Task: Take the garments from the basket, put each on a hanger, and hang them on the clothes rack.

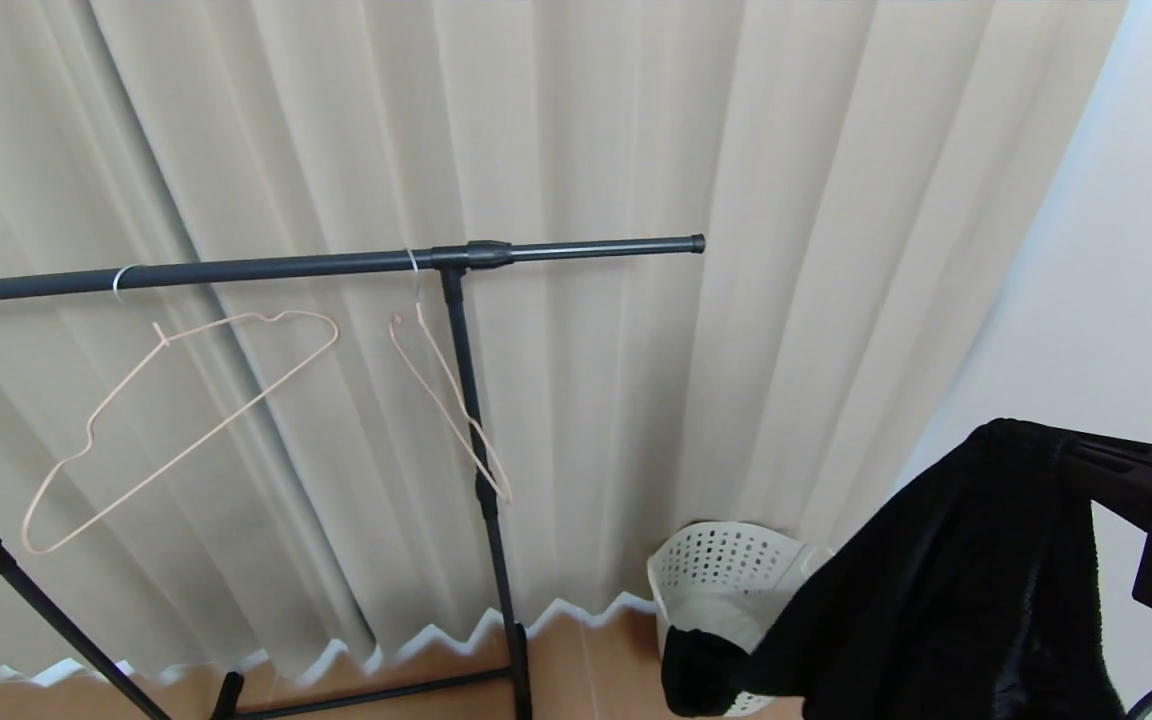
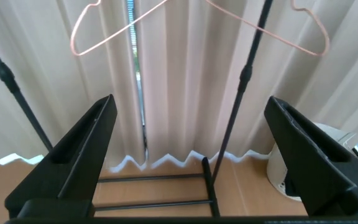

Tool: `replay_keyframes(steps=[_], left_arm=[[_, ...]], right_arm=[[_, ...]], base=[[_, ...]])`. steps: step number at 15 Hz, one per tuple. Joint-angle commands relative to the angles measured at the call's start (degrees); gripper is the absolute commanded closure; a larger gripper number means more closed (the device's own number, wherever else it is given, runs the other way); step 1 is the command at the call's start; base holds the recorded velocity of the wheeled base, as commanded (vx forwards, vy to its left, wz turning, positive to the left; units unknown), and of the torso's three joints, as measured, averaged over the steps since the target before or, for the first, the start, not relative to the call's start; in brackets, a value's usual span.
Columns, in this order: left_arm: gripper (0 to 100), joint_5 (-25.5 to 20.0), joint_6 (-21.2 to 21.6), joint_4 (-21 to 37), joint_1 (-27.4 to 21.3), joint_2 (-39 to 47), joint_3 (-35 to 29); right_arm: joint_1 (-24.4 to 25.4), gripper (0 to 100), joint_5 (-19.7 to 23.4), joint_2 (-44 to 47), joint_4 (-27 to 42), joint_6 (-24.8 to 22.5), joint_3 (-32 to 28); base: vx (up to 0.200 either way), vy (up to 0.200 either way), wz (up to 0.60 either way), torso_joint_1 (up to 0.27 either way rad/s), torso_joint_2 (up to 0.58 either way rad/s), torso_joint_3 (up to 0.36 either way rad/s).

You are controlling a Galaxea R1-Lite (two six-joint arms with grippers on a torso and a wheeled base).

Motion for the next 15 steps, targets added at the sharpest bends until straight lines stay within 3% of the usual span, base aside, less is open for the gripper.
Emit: replay_keyframes(steps=[1, 6, 8, 11, 15], left_arm=[[0, 0.0, 0.0, 0.0, 0.0, 0.1, 0.0], [0, 0.0, -0.2, 0.0, 0.0, 0.0, 0.0], [0, 0.0, -0.3, 0.0, 0.0, 0.0, 0.0], [0, 0.0, -0.3, 0.0, 0.0, 0.1, 0.0], [0, 0.0, -0.3, 0.0, 0.0, 0.1, 0.0]], right_arm=[[0.1, 100, 0.0, 0.1, -0.1, 0.0, 0.0], [0.1, 100, 0.0, 0.0, -0.1, 0.0, 0.1], [0.1, 100, 0.0, 0.0, -0.1, 0.0, 0.1], [0.1, 100, 0.0, 0.0, 0.0, 0.0, 0.2], [0.1, 100, 0.0, 0.0, -0.1, 0.0, 0.4]], base=[[0.0, 0.2, 0.0, 0.007, 0.01, 0.002], [0.0, 0.2, 0.0, 0.004, 0.01, 0.002], [-0.2, 0.2, 0.0, 0.0, 0.0, 0.0], [-0.2, 0.0, 0.0, 0.012, 0.0, 0.006], [0.0, 0.2, 0.0, -0.007, 0.0, 0.002]])
